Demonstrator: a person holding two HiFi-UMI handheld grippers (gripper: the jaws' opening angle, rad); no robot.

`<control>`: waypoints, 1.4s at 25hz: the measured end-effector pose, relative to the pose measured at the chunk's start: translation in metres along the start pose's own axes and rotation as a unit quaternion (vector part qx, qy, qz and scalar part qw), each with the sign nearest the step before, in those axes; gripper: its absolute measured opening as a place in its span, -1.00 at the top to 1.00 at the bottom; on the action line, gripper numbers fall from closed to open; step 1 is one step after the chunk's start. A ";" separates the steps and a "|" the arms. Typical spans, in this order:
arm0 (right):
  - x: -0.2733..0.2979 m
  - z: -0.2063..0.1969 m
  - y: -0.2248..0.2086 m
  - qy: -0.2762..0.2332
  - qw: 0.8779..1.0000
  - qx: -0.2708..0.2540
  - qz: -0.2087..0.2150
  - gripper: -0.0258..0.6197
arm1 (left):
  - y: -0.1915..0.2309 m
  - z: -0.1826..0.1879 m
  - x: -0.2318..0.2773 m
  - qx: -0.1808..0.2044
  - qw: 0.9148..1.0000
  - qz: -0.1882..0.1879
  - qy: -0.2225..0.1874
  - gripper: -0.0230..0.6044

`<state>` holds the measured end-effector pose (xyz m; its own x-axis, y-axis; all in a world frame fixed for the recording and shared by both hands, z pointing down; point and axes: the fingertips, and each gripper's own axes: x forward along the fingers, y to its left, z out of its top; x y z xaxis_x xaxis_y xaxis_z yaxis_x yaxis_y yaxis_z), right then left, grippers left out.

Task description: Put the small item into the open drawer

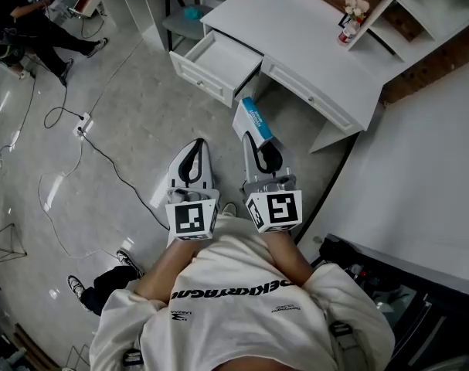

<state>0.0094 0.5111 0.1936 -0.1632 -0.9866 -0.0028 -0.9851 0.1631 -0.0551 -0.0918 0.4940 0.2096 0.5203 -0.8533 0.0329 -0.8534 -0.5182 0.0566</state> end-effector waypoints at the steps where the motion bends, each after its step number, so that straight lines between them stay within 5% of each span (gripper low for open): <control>1: 0.004 -0.001 -0.001 0.001 1.000 0.000 0.000 0.68 | 0.002 -0.004 0.004 -0.001 1.000 0.000 0.004 0.93; 13: 0.081 -0.017 -0.008 0.019 1.000 -0.006 0.012 0.68 | 0.041 -0.017 0.070 0.004 1.000 -0.006 0.000 0.93; 35: 0.357 -0.014 -0.060 0.051 0.998 -0.007 -0.035 0.68 | 0.174 0.015 0.327 0.009 0.998 -0.064 0.010 0.93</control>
<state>0.0094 0.1489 0.2104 -0.0987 -0.9898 0.1028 -0.9947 0.0952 -0.0383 -0.0708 0.1239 0.2153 0.6260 -0.7785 0.0465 -0.7798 -0.6245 0.0433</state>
